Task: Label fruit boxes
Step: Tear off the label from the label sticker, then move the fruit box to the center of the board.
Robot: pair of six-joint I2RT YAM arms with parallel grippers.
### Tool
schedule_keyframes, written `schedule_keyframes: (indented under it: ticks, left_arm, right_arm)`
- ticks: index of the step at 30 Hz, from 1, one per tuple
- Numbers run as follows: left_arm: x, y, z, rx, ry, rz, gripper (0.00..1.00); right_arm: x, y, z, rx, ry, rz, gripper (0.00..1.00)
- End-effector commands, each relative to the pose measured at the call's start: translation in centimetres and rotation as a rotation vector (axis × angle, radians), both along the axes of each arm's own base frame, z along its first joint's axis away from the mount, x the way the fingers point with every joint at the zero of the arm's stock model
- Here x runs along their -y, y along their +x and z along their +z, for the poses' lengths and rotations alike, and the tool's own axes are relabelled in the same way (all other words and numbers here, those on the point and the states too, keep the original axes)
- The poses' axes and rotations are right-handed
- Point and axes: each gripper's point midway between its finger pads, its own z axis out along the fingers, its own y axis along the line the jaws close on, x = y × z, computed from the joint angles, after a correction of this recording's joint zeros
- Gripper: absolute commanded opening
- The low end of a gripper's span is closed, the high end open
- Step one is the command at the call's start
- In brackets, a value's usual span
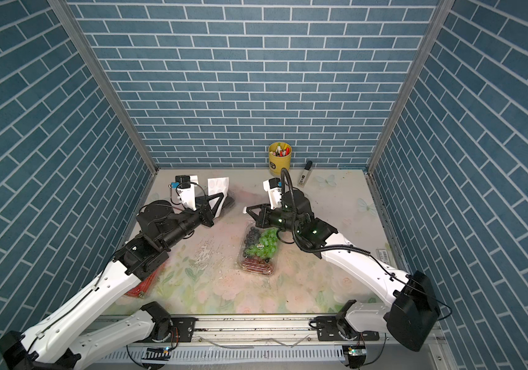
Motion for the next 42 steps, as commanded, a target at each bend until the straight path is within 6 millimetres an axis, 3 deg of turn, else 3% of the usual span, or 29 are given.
schedule_keyframes:
  ticks: [1, 13, 18, 22, 26, 31, 35, 42]
  left_arm:
    - [-3.2, 2.0, -0.6, -0.010, 0.088, 0.155, 0.00]
    - [-14.1, 14.0, -10.7, -0.230, -0.013, 0.527, 0.00]
    - [-17.3, 17.4, -13.9, -0.258, 0.054, 0.625, 0.00]
    - [-19.5, 19.9, -17.8, -0.359, 0.106, 0.661, 0.00]
    - [-21.3, 21.6, -20.7, -0.434, 0.166, 0.697, 0.00]
    - [-22.2, 23.6, -23.8, -0.514, 0.222, 0.690, 0.00]
    - [-20.1, 25.0, -26.6, -0.621, 0.192, 0.551, 0.00]
    - [-17.1, 23.6, -28.3, -0.640, 0.067, 0.425, 0.00]
  right_arm:
    - [1.5, 0.1, -0.3, 0.038, -0.037, -0.033, 0.00]
    - [3.4, -0.5, 0.0, 0.100, -0.071, -0.022, 0.00]
    - [4.0, -0.8, 0.2, 0.112, -0.080, -0.012, 0.00]
    - [4.6, -0.9, 0.2, 0.113, -0.082, -0.017, 0.00]
    - [5.1, -1.0, 0.4, 0.121, -0.080, -0.023, 0.00]
    - [5.3, -0.9, 0.1, 0.113, -0.088, -0.029, 0.00]
    - [5.4, -0.9, -0.2, 0.106, -0.091, -0.035, 0.00]
    - [5.2, -0.7, 0.2, 0.109, -0.091, -0.030, 0.00]
